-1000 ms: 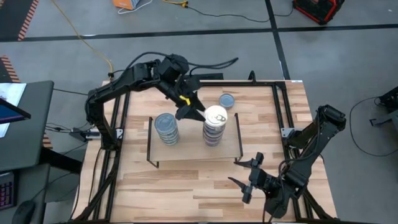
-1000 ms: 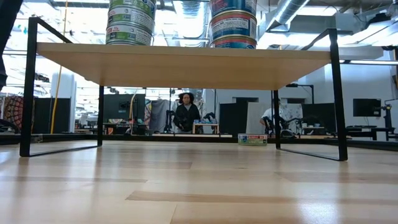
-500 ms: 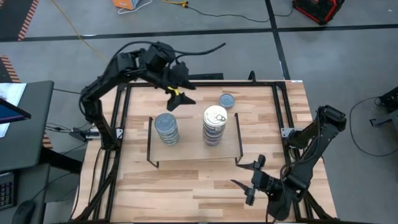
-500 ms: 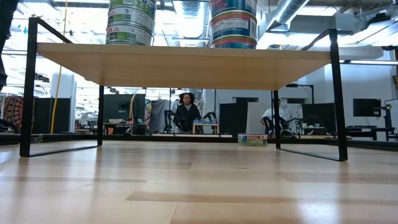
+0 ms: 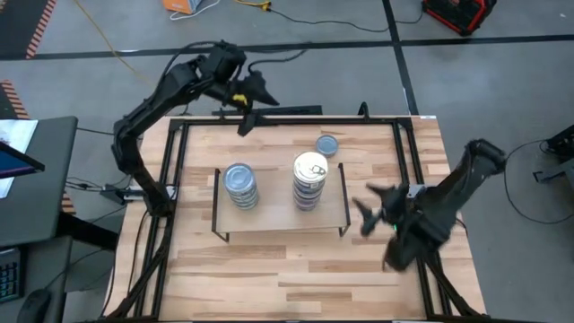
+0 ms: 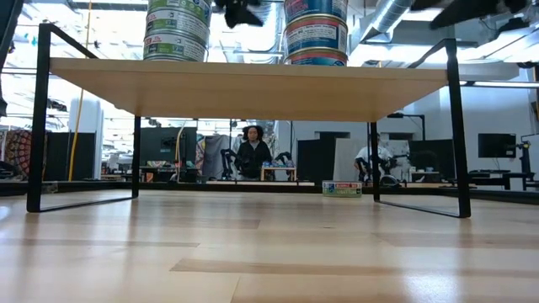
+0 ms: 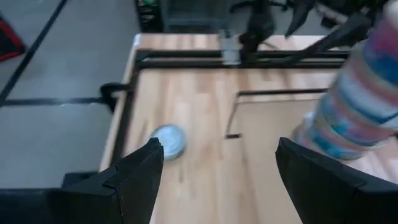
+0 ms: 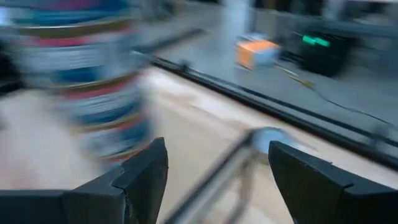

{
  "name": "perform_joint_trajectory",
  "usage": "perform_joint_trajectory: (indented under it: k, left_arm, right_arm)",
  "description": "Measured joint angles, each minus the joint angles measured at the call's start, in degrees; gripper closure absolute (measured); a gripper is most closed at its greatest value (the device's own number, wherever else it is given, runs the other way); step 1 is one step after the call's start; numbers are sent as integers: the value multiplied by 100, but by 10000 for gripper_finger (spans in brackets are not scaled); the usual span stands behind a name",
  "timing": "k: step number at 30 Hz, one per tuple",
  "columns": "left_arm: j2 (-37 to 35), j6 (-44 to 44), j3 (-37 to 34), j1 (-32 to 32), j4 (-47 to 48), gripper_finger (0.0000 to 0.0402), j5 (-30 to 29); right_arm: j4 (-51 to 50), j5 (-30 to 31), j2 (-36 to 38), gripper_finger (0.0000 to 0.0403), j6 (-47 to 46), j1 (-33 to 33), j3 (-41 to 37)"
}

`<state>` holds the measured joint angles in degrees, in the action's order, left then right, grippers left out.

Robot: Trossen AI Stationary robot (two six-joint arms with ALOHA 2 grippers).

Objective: Stack canned seafood by type on shelf
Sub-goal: Stack the green tuna can on top of the green tuna can on the shelf

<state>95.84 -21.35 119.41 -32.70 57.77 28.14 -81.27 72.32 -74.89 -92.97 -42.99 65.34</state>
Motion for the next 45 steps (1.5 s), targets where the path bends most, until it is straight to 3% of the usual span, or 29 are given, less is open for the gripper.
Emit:
perform_joint_trajectory:
  k: [4, 11, 16, 20, 26, 31, 34, 38, 45]
  left_arm:
    - [-15, -97, -209, -420, -61, 105, 114]
    - [-474, -109, -1299, -604, -905, 110, -129]
    - [-1189, -45, -2552, -604, -2061, 120, -639]
    - [-1846, 153, -3561, -611, -3028, 126, -916]
    - [-2775, 550, -4824, -607, -3876, 129, -1011]
    - [-3400, 1037, -5739, -606, -4407, 130, -1660]
    - [-3729, 1326, -6393, -581, -4962, 130, -2003]
    - [-4126, 1606, -7242, -574, -5853, 130, -2717]
    - [-4670, 1921, -8188, -574, -6618, 130, -4264]
  right_arm:
    - [6, -453, 608, 101, 1210, 994, 0]
    - [1424, -1162, 1458, 101, 4348, 2536, 0]
    - [2522, -2579, 1705, 101, 6502, 3989, 0]
    - [2958, -3583, 1691, 101, 7674, 5256, 0]
    - [3445, -4967, 1448, 101, 8686, 6804, 0]
    - [3823, -5737, 1031, 101, 9167, 7559, -22]
    - [4545, -6294, 890, 101, 9487, 7926, -395]
    - [5613, -7141, 802, 101, 9645, 8557, -1174]
    - [7025, -7645, 809, 101, 9607, 9155, -2154]
